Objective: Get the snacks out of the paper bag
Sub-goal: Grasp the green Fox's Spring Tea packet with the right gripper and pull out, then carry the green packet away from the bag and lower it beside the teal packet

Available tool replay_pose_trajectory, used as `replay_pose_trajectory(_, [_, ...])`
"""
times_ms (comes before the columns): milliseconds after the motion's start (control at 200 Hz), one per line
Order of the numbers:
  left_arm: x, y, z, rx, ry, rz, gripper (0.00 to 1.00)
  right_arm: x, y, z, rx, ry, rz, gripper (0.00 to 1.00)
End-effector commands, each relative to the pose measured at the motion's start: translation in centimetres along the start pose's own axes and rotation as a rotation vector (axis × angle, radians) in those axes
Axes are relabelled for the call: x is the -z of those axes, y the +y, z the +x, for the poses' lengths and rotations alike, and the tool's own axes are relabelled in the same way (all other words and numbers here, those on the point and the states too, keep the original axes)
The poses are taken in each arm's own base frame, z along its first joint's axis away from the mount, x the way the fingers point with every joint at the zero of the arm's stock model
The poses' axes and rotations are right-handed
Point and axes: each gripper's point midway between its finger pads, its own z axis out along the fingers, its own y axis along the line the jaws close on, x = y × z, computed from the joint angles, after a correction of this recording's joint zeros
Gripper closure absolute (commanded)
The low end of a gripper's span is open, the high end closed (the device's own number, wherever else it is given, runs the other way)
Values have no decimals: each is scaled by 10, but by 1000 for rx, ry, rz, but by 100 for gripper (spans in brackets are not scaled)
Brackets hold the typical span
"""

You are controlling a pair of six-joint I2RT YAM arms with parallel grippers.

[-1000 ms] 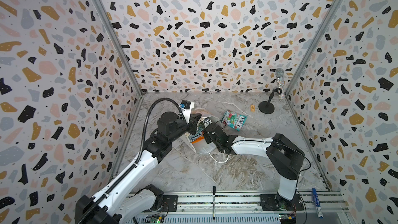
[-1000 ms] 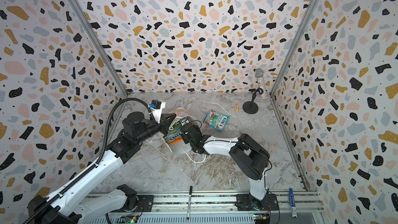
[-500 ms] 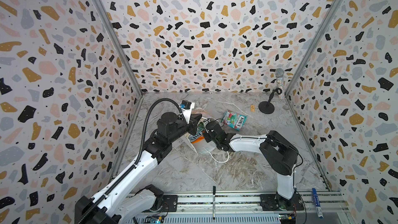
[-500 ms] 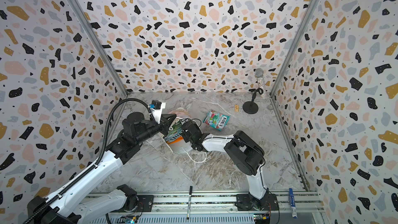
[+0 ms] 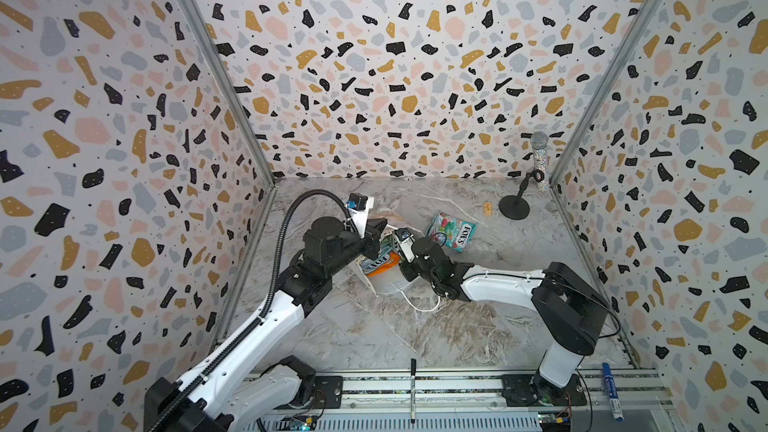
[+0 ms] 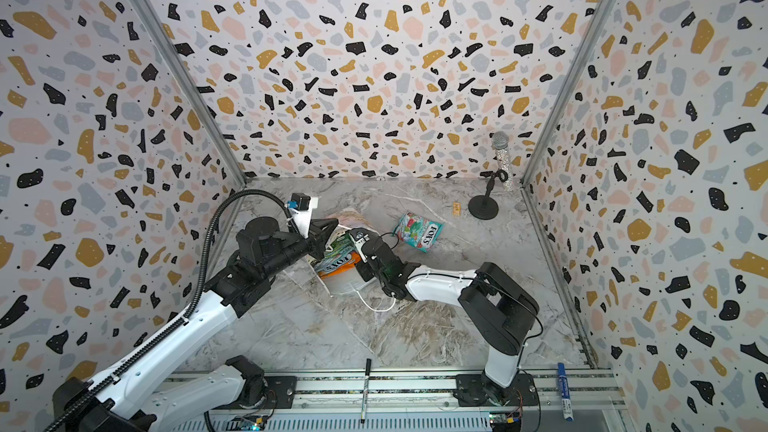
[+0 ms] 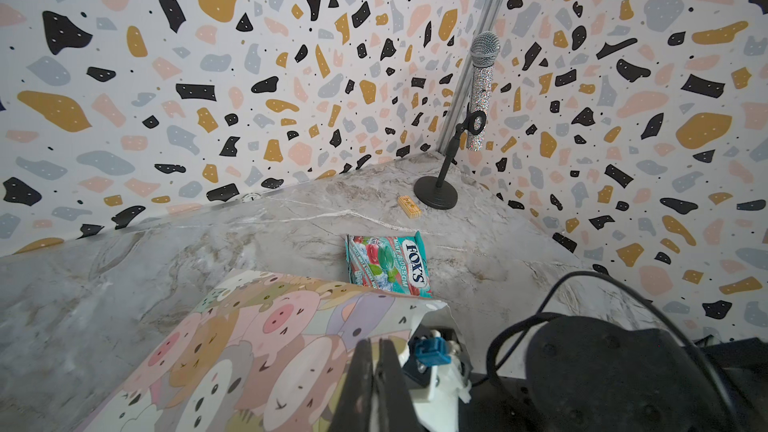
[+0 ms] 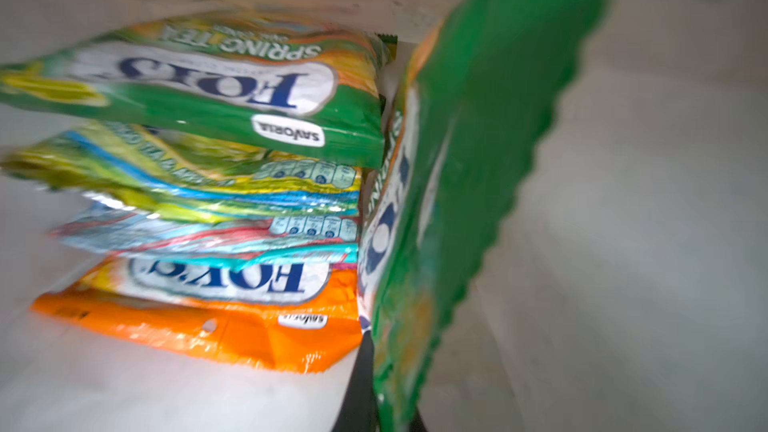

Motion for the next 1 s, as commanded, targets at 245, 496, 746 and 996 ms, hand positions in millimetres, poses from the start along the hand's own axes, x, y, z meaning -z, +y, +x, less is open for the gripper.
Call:
replay_pose_trajectory(245, [-1,2,-7,-6,-33,-13,100,67,6,-43,25,-142,-100,100])
replay_pose_trajectory(496, [-2,0,-4,-7,-23,-3,100,104,9,-53,47,-174,-157,100])
replay_pose_trajectory(746, [-4,-1,-2,-7,-14,-2,100,138,22,-70,83,-196,-243,100])
replay_pose_trajectory(996, [-4,-2,-3,-11,-13,1,100,169,26,-91,111,-224,-263,100])
